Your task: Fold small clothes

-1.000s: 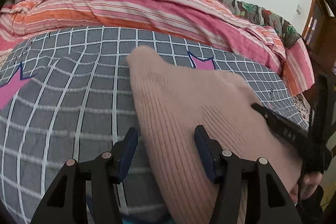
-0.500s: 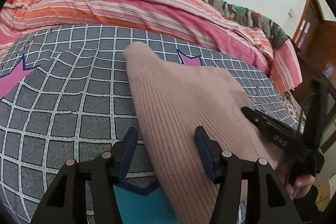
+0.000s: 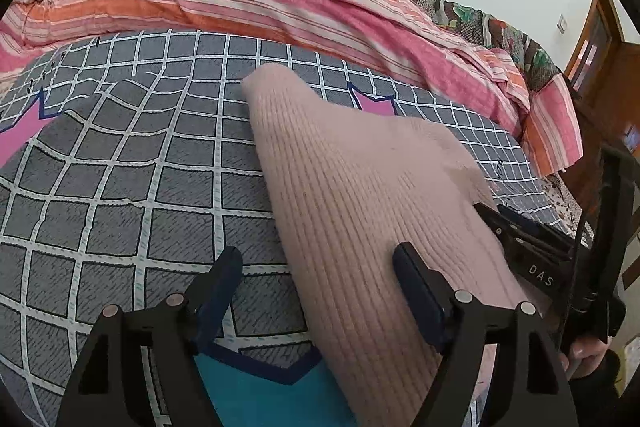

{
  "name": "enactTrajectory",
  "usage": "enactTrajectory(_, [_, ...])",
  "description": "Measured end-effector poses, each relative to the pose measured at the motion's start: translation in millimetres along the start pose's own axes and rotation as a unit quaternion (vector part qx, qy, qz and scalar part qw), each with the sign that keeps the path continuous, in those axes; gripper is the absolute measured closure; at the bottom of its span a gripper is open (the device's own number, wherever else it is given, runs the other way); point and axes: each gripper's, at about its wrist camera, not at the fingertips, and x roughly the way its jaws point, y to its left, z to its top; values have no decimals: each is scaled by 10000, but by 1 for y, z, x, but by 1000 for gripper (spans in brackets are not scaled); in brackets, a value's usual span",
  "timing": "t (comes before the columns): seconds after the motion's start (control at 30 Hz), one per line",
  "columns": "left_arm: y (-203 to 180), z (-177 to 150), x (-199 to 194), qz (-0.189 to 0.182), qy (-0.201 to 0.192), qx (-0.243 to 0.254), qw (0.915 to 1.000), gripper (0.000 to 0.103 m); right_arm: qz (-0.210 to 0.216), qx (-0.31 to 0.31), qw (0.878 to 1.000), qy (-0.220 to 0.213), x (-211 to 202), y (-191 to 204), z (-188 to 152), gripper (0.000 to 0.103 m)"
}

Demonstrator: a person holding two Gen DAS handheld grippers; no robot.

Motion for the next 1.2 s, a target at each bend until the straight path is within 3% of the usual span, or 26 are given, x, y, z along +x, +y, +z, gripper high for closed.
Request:
enactTrajectory(0.6, [0, -5, -3, 105, -53, -132, 9998, 23, 11, 14, 10000, 21, -1, -2, 1, 53])
enactTrajectory(1.0, [1, -25, -29, -74, 179, -245, 9995, 24, -244, -143, 9996, -62, -46, -2, -24, 52])
enactTrajectory(1.2, [-3, -33, -43, 58, 274, -280, 9992, 24, -196, 94, 9996, 157, -69, -8, -35, 51])
